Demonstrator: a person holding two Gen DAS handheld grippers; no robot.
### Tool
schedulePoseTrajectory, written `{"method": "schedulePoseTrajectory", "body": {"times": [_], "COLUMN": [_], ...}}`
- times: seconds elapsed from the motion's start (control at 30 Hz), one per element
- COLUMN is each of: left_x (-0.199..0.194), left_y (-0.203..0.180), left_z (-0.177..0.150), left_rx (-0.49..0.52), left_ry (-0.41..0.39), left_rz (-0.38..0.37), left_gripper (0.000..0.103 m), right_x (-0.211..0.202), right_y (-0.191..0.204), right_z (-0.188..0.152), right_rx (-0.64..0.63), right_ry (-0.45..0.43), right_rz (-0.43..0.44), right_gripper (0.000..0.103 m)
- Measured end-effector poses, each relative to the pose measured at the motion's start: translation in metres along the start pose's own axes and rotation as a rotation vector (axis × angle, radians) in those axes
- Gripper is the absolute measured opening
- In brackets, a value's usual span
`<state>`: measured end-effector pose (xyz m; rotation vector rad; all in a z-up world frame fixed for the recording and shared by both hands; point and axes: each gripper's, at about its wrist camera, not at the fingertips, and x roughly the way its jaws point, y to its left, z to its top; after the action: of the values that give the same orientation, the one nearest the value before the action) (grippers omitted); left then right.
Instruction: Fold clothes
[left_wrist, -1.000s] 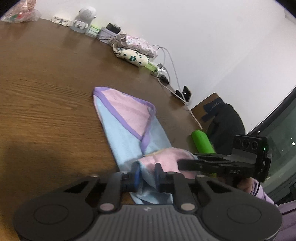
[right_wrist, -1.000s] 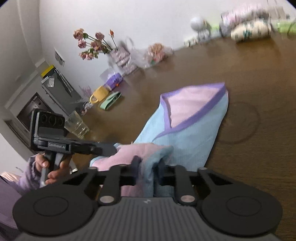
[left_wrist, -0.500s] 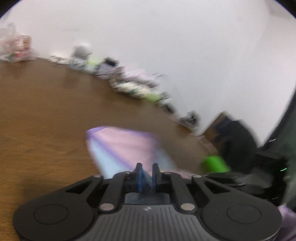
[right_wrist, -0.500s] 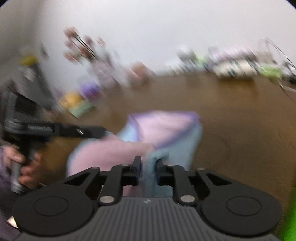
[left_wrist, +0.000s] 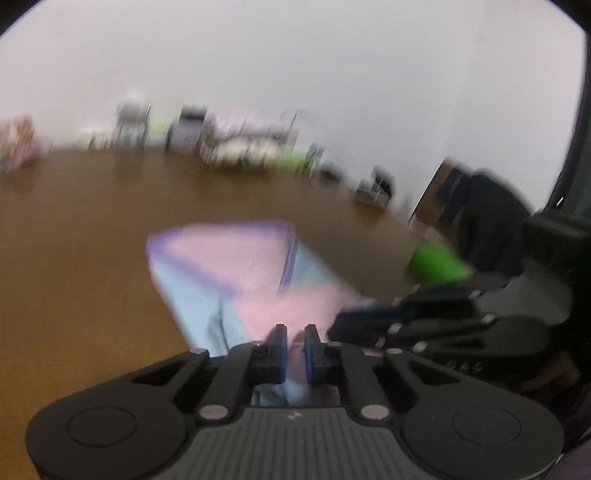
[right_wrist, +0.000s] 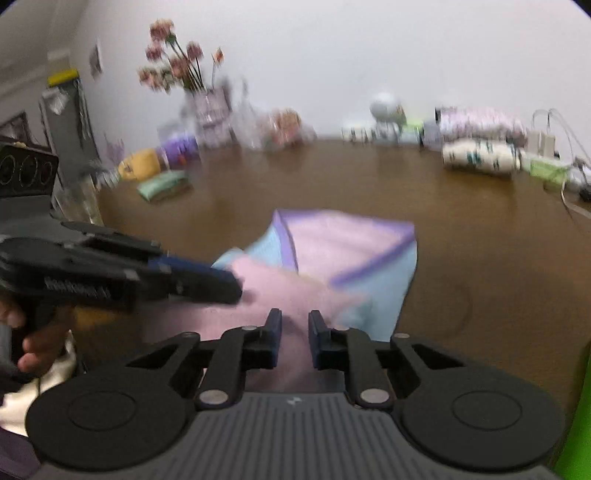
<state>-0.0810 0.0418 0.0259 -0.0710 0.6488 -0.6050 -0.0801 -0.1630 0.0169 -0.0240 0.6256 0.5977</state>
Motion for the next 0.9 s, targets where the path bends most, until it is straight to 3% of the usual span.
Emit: {"method": "schedulePoseTrajectory", "body": {"times": [0.13,0.23,0.37,0.43,0.5,0.57,0.67,0.73,0.9], "left_x": [-0.001,-0.003,-0.004,-0.002,0.01,0.023,0.029,0.029,0.026], "left_y": [0.004,0.007,0.005,0.0,-0.006,-0.006,-0.002,0.002,0.011], "left_z": [0.001,0.004,0.016,0.023,0.029,0.028,0.023,0.021,0.021], "left_rx": [-0.033,-0.061,-0.038,0.0,0.049,0.061,0.04,0.035,0.022], "left_ry": [-0.013,-0.029,-0.055,-0.067,-0.046,0.016,0.041,0.041,0.063], "left_rz": [0.012,0.017,0.06,0.077,0.112,0.132,0.112,0.096,0.054], "left_gripper": [0.012,0.022,0.024,0.039,0.038,0.03,0.03,0.03,0.031], "right_x": [-0.011,-0.017,0.01,0.008,0.007,0.002,-0.011,-0.013,0.011], "right_y": [0.003,-0.007,-0.015,-0.014,-0.015,-0.018,-0.024,-0.027,-0.027], "right_z": [-0.003,0.005,0.003,0.001,0.0,0.001,0.004,0.008,0.014], "right_rx": [-0.001,0.033,0.028,0.013,0.018,0.052,0.061,0.058,0.057], "right_ry": [-0.047,-0.097,-0.021,-0.031,-0.034,-0.054,-0.118,-0.144,-0.067], "right_rz": [0.019,0.035,-0.016,-0.008,-0.012,-0.01,0.02,0.033,0.025], "right_gripper": [0.016,0.017,0.018,0.019,0.02,0.02,0.022,0.03,0.03]}}
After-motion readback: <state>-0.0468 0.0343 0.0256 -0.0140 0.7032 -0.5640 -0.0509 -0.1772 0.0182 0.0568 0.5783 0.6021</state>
